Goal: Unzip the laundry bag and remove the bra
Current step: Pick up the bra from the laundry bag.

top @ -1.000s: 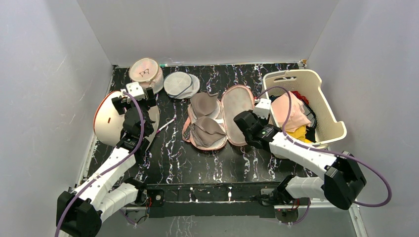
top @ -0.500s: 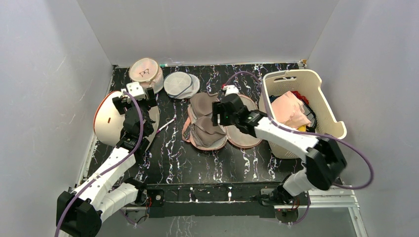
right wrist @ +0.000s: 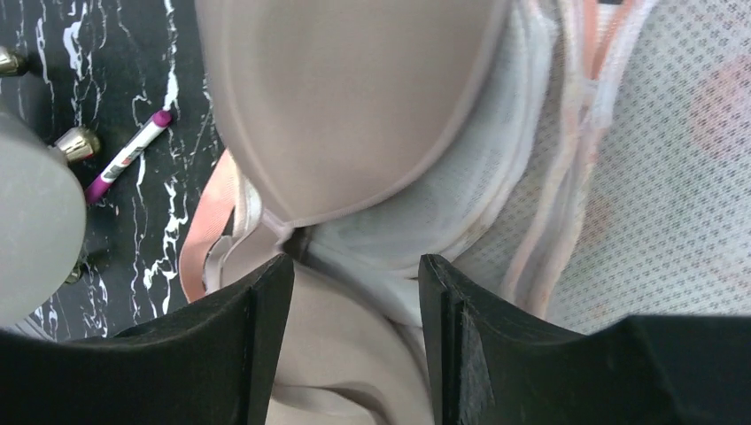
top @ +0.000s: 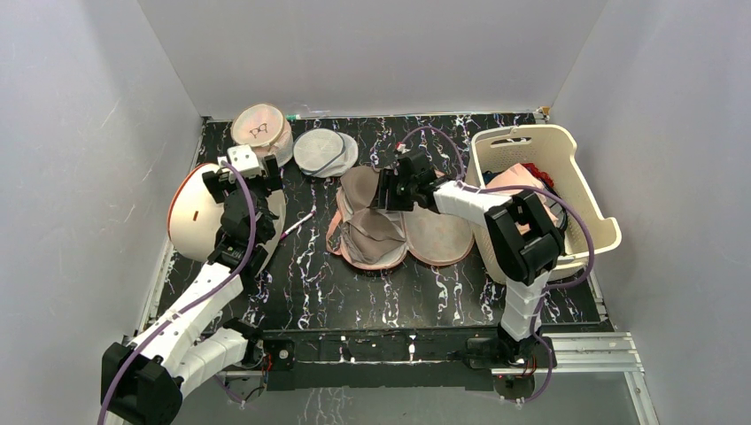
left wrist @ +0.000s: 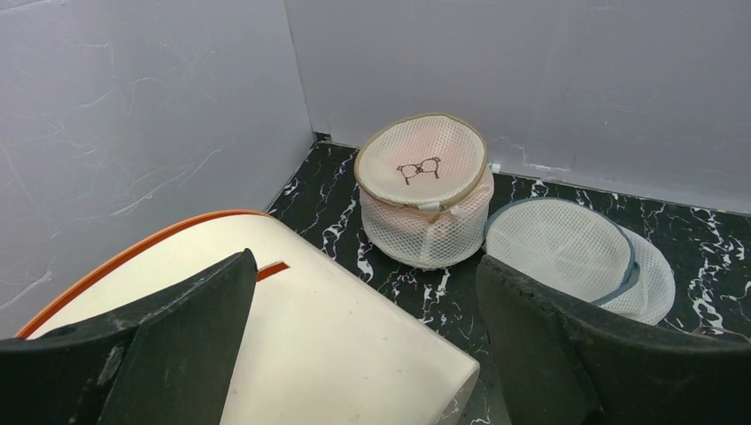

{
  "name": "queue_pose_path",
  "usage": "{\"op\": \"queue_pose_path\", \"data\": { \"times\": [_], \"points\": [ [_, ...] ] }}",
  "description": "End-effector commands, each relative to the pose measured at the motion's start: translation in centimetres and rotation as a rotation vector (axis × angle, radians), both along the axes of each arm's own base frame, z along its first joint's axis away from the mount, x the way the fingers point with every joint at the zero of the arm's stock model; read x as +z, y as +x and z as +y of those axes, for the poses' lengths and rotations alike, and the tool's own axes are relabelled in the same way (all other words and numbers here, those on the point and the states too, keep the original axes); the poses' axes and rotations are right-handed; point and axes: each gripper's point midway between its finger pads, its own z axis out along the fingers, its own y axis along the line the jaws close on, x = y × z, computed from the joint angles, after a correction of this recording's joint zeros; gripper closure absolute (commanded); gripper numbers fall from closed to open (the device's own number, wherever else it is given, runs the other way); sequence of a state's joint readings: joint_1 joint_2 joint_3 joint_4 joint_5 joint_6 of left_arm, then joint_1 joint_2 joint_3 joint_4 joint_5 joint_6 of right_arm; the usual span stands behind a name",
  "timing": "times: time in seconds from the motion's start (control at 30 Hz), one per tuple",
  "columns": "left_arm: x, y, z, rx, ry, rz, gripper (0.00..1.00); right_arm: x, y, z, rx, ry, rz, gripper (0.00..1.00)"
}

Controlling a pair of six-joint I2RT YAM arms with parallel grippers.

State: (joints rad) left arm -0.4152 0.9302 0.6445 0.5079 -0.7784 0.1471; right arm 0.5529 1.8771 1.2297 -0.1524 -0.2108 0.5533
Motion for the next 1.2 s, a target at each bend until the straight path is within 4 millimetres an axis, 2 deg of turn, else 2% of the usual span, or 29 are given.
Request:
{"op": "queue_pose_path", "data": {
  "times": [0.0, 0.33, 0.5, 0.83, 0.9, 1.0, 1.07, 1.17],
  "points": [
    [2.0, 0.3, -0.2, -0.011, -0.032, -0.049, 0.07, 2.8, 1.7, 2.4, 0.077, 0.117, -0.056, 0.49],
    [1.7, 0.5, -0.5, -0.022, -0.034, -0.039, 0.07, 0.4, -1.0, 4.1, 0.236, 0.211, 0.003, 0.52],
    [1.5, 0.6, -0.6, -0.026, -0.033, -0.031, 0.07, -0.4, -1.2, 3.8, 0.270, 0.199, 0.009, 0.57],
    [1.0, 1.0, -1.0, -0.038, -0.031, -0.013, 0.06, -2.4, -2.4, 3.7, 0.435, 0.204, 0.002, 0.51],
    [0.9, 1.0, -1.0, -0.038, -0.028, -0.009, 0.06, -2.7, -2.4, 3.5, 0.457, 0.175, -0.009, 0.54],
    [0.9, 1.1, -1.0, -0.039, -0.028, -0.007, 0.06, -1.9, -2.4, 3.5, 0.475, 0.178, -0.018, 0.79],
    [0.8, 1.1, -1.0, -0.038, -0.027, -0.006, 0.06, -0.3, -2.3, 3.8, 0.485, 0.191, -0.030, 0.88],
    [0.8, 1.1, -1.1, -0.041, -0.028, -0.006, 0.06, 2.5, -2.1, 3.5, 0.465, 0.181, -0.060, 0.92]
  ]
}}
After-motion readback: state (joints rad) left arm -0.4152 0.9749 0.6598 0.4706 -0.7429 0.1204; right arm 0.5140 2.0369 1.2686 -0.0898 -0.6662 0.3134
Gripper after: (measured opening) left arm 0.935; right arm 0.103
